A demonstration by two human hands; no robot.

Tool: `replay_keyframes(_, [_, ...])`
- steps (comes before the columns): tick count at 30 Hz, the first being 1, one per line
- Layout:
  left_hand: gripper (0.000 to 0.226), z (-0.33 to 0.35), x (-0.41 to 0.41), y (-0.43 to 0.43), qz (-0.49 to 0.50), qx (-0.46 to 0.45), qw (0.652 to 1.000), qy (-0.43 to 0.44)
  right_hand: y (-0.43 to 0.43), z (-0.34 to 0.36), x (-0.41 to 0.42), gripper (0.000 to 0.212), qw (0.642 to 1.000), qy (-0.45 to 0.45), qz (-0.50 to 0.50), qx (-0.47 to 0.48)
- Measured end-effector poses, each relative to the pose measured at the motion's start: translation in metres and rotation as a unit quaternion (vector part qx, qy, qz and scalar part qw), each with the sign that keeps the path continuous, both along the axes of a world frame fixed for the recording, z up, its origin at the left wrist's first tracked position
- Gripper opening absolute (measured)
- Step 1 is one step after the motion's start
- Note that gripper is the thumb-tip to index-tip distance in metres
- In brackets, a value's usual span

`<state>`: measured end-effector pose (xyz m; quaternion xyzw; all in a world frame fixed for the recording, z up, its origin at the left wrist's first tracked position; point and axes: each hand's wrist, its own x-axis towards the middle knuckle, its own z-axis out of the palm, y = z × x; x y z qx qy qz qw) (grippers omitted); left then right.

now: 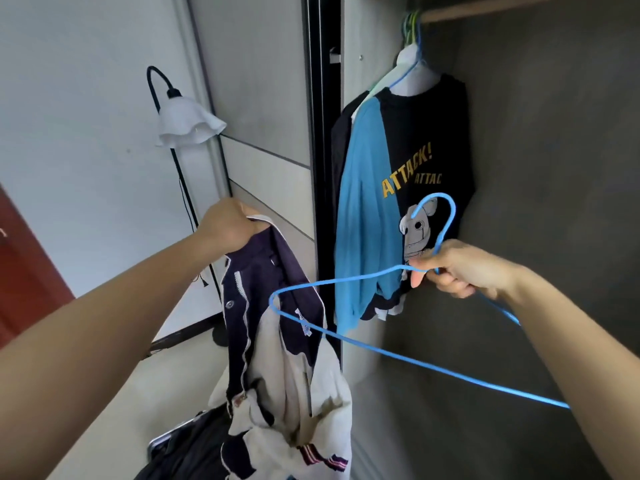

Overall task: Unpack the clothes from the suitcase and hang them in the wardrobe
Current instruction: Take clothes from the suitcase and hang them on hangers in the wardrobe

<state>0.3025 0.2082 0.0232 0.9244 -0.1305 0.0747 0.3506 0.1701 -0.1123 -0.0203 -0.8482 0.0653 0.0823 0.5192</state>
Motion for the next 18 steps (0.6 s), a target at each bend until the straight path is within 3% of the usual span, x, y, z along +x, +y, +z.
replay_keyframes(5, [0.011,-0.011,-0.007,0.005,0.014,0.004,1.000,0.004,0.045,0.006,0.010,0.031,0.999,-0.034,0.002,0.009])
replay_keyframes(9, [0.018,-0.023,-0.010,-0.002,-0.006,-0.076,0.995,0.058,0.104,-0.013,0.027,0.030,0.987,-0.084,-0.018,-0.135])
replay_keyframes(12, [0.022,-0.026,-0.020,-0.011,-0.022,-0.101,0.993,0.064,0.147,-0.056,0.038,0.035,0.974,-0.070,-0.056,-0.208])
replay_keyframes(18, [0.035,-0.027,-0.049,0.013,-0.003,-0.040,0.996,0.082,0.159,-0.064,0.061,0.036,0.969,-0.132,-0.210,0.016])
